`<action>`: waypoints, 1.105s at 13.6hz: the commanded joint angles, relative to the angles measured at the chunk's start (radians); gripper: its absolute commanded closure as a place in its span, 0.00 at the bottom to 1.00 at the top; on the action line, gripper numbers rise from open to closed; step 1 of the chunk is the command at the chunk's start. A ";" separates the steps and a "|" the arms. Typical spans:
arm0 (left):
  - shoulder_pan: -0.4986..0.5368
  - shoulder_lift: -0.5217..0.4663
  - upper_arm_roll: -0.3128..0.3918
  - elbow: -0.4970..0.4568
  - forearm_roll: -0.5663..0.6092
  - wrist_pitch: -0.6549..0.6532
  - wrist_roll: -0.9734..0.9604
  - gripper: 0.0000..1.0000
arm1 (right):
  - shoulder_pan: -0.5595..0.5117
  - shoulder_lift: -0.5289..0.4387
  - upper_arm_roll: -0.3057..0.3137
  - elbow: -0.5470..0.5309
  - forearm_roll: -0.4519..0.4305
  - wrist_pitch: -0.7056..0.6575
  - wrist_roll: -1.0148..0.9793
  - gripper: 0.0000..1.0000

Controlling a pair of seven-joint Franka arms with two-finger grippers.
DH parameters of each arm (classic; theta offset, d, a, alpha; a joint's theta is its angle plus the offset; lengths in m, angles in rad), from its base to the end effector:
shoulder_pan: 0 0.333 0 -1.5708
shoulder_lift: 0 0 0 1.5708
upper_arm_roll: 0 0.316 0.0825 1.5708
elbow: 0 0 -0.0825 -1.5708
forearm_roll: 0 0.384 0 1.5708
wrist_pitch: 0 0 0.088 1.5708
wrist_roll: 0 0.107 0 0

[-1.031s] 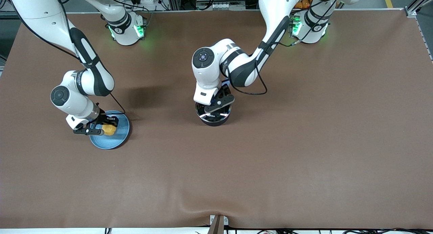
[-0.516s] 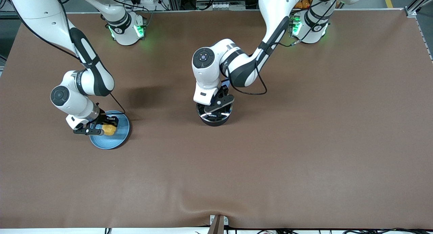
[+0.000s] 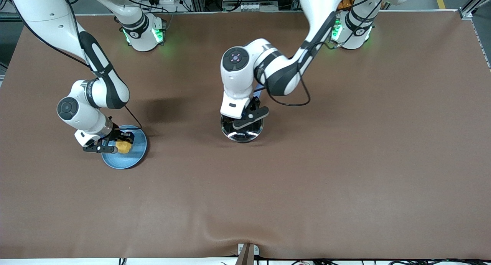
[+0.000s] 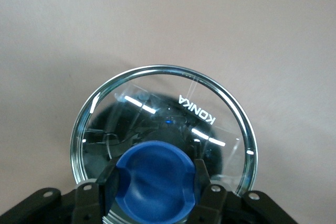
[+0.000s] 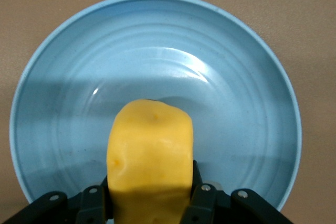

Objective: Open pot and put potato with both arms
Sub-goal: 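Lift the glass lid with the left gripper while the right gripper lifts the potato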

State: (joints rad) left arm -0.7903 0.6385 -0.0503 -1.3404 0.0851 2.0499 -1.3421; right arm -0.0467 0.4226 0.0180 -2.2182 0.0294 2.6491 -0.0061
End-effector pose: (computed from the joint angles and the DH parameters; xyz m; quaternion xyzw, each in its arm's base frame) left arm 0.4998 -0.5392 0.3609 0.9709 0.2355 0.0375 0.0210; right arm 0.5502 -0.0164 0.1839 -0.9996 0.0250 -0.0043 0.0106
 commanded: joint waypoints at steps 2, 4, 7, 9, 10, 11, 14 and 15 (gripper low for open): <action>0.074 -0.123 0.000 -0.020 -0.016 -0.068 0.082 1.00 | -0.021 -0.042 0.011 -0.004 0.014 -0.004 -0.050 1.00; 0.117 -0.163 -0.003 -0.020 -0.021 -0.097 0.145 1.00 | -0.019 -0.109 0.014 -0.003 0.014 -0.079 -0.069 1.00; 0.193 -0.201 -0.006 -0.022 -0.059 -0.132 0.259 1.00 | 0.025 -0.208 0.017 0.002 0.014 -0.167 -0.058 1.00; 0.241 -0.217 -0.008 -0.022 -0.065 -0.155 0.331 1.00 | 0.085 -0.266 0.017 0.006 0.015 -0.228 -0.023 1.00; 0.268 -0.221 -0.008 -0.022 -0.074 -0.160 0.368 1.00 | 0.122 -0.283 0.017 0.009 0.015 -0.250 0.048 1.00; 0.291 -0.224 -0.008 -0.022 -0.080 -0.174 0.406 1.00 | 0.172 -0.292 0.017 0.012 0.015 -0.259 0.130 1.00; 0.361 -0.243 -0.009 -0.026 -0.082 -0.221 0.516 1.00 | 0.344 -0.286 0.016 0.035 0.015 -0.261 0.392 1.00; 0.382 -0.247 -0.008 -0.029 -0.082 -0.249 0.556 1.00 | 0.416 -0.277 0.016 0.057 0.014 -0.261 0.502 1.00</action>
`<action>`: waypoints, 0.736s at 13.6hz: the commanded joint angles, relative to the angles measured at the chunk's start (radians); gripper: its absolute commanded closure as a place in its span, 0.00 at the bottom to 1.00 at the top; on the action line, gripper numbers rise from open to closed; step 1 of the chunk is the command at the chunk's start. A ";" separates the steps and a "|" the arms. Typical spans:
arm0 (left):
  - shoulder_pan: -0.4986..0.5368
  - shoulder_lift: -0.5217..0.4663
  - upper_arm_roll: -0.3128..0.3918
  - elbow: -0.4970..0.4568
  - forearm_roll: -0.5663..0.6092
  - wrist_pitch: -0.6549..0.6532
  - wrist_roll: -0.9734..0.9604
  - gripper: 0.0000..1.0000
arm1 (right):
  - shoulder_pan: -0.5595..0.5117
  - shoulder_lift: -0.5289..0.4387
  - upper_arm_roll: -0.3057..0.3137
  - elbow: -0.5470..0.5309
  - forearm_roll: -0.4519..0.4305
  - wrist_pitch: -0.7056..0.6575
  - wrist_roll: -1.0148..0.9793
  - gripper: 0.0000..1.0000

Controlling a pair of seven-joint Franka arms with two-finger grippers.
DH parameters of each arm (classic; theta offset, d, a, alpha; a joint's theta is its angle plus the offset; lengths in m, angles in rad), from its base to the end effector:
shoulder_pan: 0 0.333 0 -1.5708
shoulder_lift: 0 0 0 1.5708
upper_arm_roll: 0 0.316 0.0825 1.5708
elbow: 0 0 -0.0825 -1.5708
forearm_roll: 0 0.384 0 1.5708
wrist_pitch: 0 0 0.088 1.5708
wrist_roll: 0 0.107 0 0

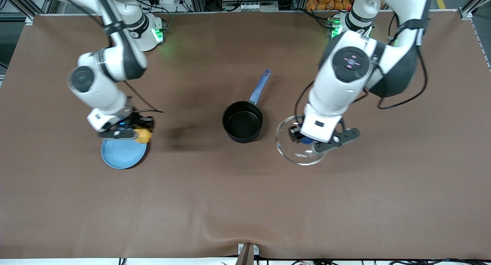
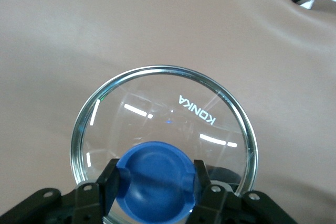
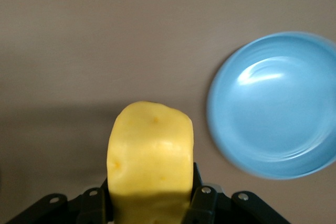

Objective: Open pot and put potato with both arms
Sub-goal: 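Carry the potato to the pot with the right gripper while the left gripper withdraws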

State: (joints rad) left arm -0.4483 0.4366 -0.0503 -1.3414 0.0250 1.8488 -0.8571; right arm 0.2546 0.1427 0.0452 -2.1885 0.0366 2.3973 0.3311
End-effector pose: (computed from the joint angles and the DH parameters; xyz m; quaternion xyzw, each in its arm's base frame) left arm 0.6157 -0.3255 0.4860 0.9834 0.1779 0.0288 0.0211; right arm 0.5317 0.1644 0.3283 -0.9989 0.0290 -0.0265 0.0255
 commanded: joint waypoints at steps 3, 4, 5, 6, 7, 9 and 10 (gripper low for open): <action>0.118 -0.059 -0.010 -0.039 -0.026 -0.066 0.168 1.00 | 0.283 0.079 -0.013 0.137 -0.009 -0.012 0.412 1.00; 0.141 -0.058 -0.010 -0.039 -0.025 -0.066 0.182 1.00 | 0.313 0.109 -0.014 0.172 -0.010 -0.014 0.449 1.00; 0.158 -0.055 -0.010 -0.041 -0.025 -0.066 0.220 1.00 | 0.349 0.136 -0.014 0.203 -0.014 -0.012 0.472 1.00; 0.183 -0.050 -0.010 -0.050 -0.025 -0.060 0.252 1.00 | 0.377 0.167 -0.016 0.234 -0.030 -0.012 0.491 1.00; 0.209 -0.047 -0.010 -0.056 -0.025 -0.056 0.285 1.00 | 0.403 0.202 -0.016 0.263 -0.076 -0.014 0.512 1.00; 0.252 -0.041 -0.010 -0.068 -0.025 -0.040 0.355 1.00 | 0.448 0.277 -0.015 0.333 -0.180 -0.017 0.539 1.00; 0.267 -0.039 -0.010 -0.085 -0.023 -0.020 0.378 1.00 | 0.469 0.309 -0.014 0.363 -0.187 -0.020 0.542 1.00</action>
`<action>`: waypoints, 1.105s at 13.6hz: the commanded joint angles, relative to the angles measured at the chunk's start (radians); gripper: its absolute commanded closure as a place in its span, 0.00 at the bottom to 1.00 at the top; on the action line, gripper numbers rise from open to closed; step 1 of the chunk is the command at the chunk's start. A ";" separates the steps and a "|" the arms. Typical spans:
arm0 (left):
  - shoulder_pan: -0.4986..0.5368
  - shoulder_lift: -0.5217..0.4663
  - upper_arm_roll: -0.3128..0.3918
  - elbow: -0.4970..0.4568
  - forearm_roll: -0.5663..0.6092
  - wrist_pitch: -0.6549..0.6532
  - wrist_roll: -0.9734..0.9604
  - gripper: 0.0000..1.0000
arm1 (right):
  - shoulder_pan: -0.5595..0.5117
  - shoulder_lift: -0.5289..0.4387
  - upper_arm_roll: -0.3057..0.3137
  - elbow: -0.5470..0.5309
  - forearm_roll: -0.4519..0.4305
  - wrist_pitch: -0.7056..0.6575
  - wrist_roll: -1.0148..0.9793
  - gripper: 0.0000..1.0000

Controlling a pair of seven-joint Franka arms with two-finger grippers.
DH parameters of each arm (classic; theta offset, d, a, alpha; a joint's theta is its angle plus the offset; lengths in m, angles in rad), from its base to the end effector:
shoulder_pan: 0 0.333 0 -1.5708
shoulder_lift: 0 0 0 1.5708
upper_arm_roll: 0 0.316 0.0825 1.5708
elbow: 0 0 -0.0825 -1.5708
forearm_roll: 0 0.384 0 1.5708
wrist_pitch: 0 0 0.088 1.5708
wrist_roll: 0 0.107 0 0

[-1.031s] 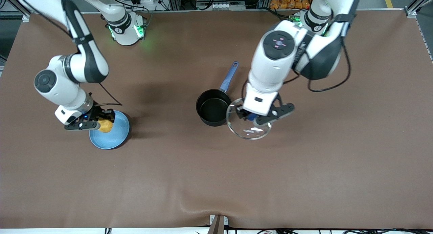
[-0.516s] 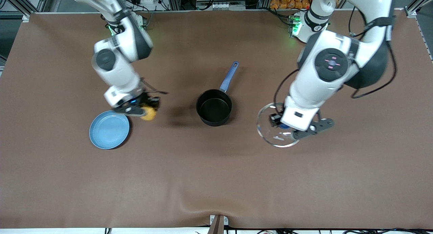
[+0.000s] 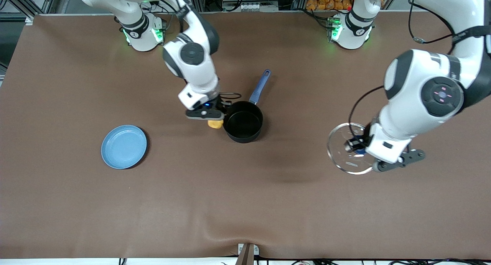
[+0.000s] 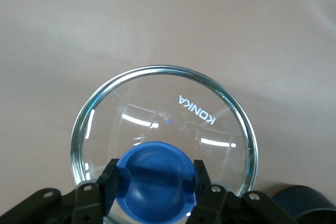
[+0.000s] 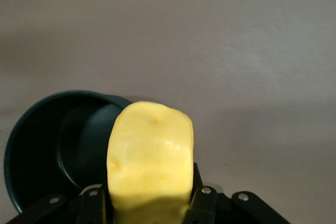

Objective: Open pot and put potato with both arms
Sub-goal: 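Carry the potato to the pot with the right gripper while the left gripper withdraws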

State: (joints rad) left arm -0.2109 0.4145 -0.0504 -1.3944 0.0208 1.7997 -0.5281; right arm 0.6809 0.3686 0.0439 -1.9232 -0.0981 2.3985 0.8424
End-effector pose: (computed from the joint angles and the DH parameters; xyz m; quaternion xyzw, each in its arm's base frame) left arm 0.6611 -0.1691 0.4711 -0.9911 -0.1327 0.0040 0.0016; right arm 0.4751 0.4178 0.3097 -0.9978 0.0263 -0.0572 0.0186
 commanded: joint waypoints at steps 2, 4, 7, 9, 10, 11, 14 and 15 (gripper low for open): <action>0.054 -0.019 -0.008 -0.087 -0.012 0.087 0.092 1.00 | 0.090 0.151 -0.016 0.163 -0.057 -0.047 0.073 1.00; 0.062 -0.023 -0.008 -0.145 -0.009 0.145 0.128 1.00 | 0.120 0.211 -0.018 0.222 -0.083 -0.048 0.145 1.00; 0.070 -0.028 -0.005 -0.219 -0.005 0.226 0.161 1.00 | 0.140 0.253 -0.018 0.234 -0.100 -0.048 0.159 1.00; 0.079 -0.026 -0.005 -0.244 -0.005 0.254 0.162 1.00 | 0.143 0.276 -0.016 0.234 -0.101 -0.045 0.164 1.00; 0.079 -0.026 -0.005 -0.262 -0.005 0.274 0.162 1.00 | 0.147 0.285 -0.018 0.234 -0.103 -0.044 0.165 1.00; 0.079 -0.028 -0.005 -0.284 -0.005 0.297 0.162 1.00 | 0.147 0.289 -0.018 0.234 -0.103 -0.041 0.165 1.00; 0.093 -0.029 -0.005 -0.343 -0.005 0.349 0.172 1.00 | 0.147 0.303 -0.018 0.236 -0.104 -0.035 0.165 1.00; 0.099 -0.031 -0.005 -0.368 -0.005 0.377 0.184 1.00 | 0.147 0.311 -0.018 0.242 -0.104 -0.029 0.165 1.00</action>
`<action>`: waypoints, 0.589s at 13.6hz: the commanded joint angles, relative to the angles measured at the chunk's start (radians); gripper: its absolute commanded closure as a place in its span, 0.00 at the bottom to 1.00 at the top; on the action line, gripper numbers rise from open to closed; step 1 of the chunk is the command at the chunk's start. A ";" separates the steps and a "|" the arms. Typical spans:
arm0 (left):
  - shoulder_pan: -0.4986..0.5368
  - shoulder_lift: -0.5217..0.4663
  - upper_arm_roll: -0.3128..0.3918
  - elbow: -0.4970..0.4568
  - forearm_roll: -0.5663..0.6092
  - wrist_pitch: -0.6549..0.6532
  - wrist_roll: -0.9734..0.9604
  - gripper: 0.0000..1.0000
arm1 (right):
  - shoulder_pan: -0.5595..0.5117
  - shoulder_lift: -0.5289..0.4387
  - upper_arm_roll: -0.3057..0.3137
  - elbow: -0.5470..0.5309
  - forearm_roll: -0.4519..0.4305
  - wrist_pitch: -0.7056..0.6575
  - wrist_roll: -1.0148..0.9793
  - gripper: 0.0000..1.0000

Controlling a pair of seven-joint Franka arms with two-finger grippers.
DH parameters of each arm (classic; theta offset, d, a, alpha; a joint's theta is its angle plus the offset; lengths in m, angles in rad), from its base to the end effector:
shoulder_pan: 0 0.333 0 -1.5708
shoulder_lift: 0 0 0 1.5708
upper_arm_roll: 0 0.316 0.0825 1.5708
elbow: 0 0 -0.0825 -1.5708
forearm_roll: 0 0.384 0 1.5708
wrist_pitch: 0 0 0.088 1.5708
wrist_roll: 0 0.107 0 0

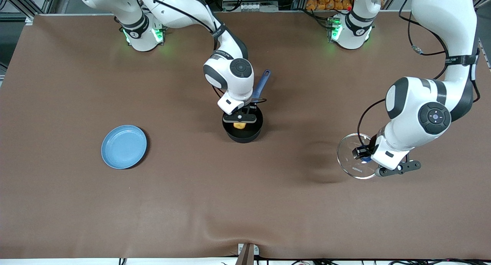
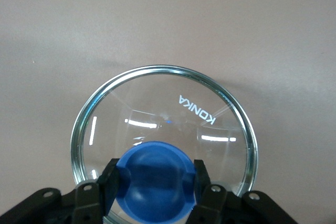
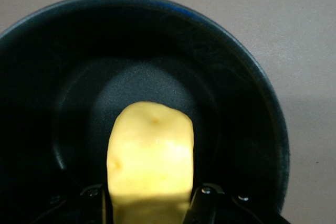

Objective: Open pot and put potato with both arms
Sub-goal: 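Carry the potato to the pot with the right gripper while the left gripper withdraws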

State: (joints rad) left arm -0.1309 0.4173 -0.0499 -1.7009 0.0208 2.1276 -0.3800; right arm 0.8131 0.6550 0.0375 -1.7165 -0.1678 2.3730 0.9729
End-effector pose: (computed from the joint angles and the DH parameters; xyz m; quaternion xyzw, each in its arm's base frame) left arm 0.6532 -0.1152 0.3532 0.9954 0.0962 0.0045 0.0026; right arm 0.4469 0.5029 0.2086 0.9989 -0.0047 0.0380 0.0276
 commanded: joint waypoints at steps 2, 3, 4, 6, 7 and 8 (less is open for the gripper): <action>0.027 -0.040 -0.005 -0.112 -0.005 0.096 0.052 1.00 | 0.015 0.040 -0.010 0.058 -0.035 -0.001 0.035 0.83; 0.027 -0.051 -0.005 -0.135 -0.005 0.110 0.056 1.00 | 0.015 0.046 -0.010 0.064 -0.035 -0.001 0.035 0.71; 0.027 -0.061 -0.005 -0.167 -0.005 0.139 0.056 1.00 | 0.014 0.048 -0.011 0.070 -0.035 0.002 0.035 0.65; 0.027 -0.084 -0.005 -0.239 -0.005 0.219 0.058 1.00 | 0.014 0.049 -0.010 0.072 -0.033 0.002 0.035 0.44; 0.027 -0.086 -0.004 -0.259 -0.002 0.244 0.067 1.00 | 0.012 0.048 -0.010 0.071 -0.033 0.002 0.035 0.34; 0.027 -0.086 -0.004 -0.282 0.010 0.271 0.073 1.00 | 0.011 0.049 -0.010 0.071 -0.033 0.002 0.035 0.34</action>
State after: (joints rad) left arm -0.1099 0.3883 -0.0504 -1.8979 0.0209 2.3404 -0.3330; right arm 0.8134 0.6874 0.0363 -1.6724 -0.1740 2.3795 0.9751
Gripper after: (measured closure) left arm 0.396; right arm 0.441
